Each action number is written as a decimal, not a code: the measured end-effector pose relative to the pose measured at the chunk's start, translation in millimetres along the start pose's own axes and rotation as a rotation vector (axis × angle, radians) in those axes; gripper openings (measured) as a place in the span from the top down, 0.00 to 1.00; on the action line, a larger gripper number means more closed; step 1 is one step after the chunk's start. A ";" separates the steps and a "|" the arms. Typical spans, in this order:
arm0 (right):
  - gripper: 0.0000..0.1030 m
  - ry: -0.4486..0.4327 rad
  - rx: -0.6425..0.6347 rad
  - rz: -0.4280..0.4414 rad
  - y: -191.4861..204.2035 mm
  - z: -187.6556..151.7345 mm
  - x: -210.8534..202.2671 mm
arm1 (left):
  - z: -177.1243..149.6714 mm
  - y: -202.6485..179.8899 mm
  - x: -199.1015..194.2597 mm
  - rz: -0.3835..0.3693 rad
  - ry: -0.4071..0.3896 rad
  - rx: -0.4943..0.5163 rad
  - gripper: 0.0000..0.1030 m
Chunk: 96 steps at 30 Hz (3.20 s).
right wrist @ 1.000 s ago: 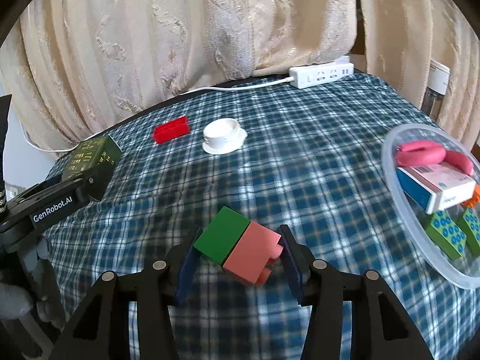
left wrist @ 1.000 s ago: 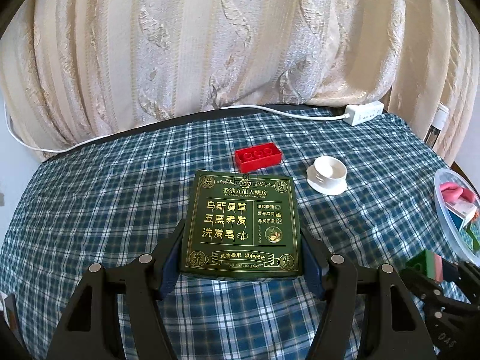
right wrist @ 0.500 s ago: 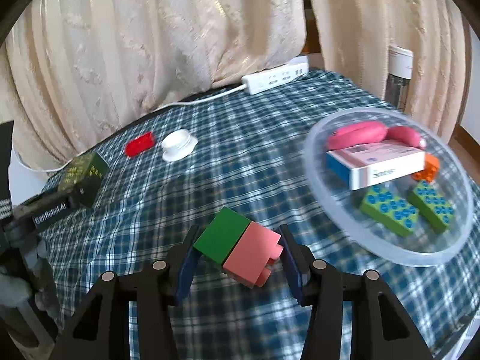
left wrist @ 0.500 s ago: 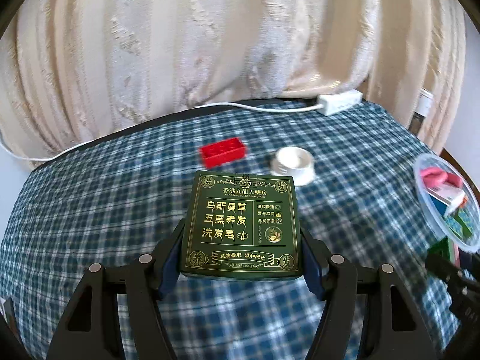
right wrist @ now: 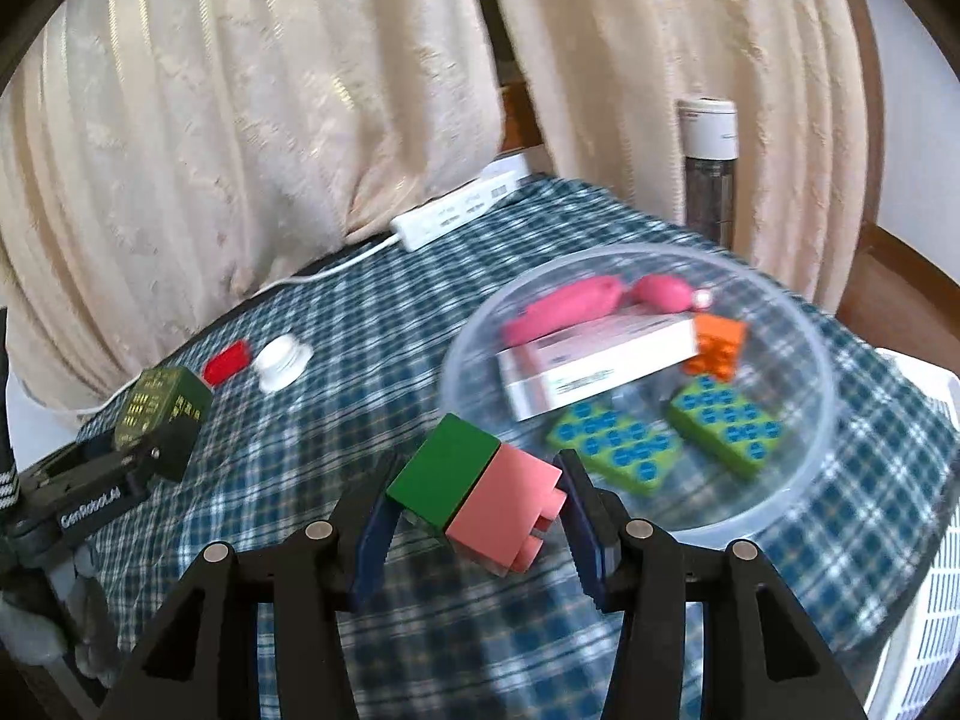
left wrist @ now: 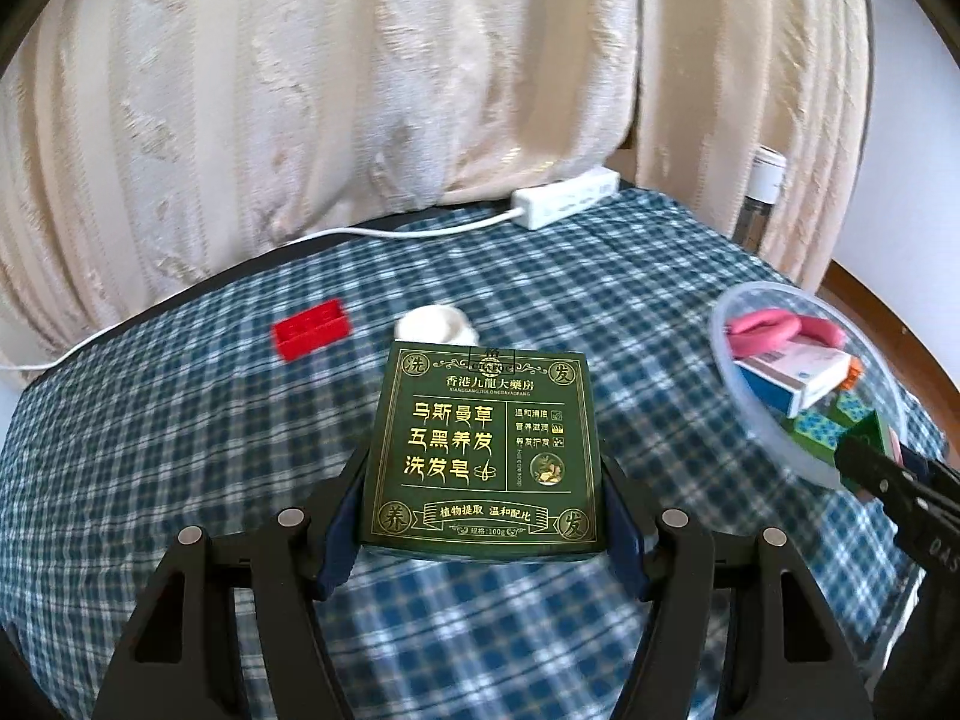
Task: Organize objects
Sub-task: 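Carry the tea box and green-pink block over the clear bowl with both tools, then open the left tool to drop the tea box while the right tool releases the block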
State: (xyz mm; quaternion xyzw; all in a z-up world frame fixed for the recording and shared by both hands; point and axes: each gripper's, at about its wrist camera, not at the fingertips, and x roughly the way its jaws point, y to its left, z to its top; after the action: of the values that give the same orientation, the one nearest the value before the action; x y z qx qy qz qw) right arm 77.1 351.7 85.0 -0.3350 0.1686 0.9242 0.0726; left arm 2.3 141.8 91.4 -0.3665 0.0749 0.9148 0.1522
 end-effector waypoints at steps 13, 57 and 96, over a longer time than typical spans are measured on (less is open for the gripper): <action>0.48 -0.044 0.071 -0.077 -66.1 16.5 -4.6 | 14.6 -77.2 5.6 -0.135 0.017 0.086 0.34; 0.48 -0.078 0.090 -0.122 -123.4 51.8 8.8 | 27.4 -200.0 34.3 -0.426 0.090 0.254 0.34; 0.48 -0.066 0.102 -0.115 -120.0 48.7 12.1 | 25.4 -176.2 53.8 -0.343 0.106 0.202 0.33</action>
State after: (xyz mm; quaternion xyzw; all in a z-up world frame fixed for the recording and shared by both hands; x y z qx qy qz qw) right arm 68.6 481.4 80.6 -0.3091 0.1933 0.9193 0.1479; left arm 7.8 326.3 67.9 -0.4043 0.1107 0.8428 0.3375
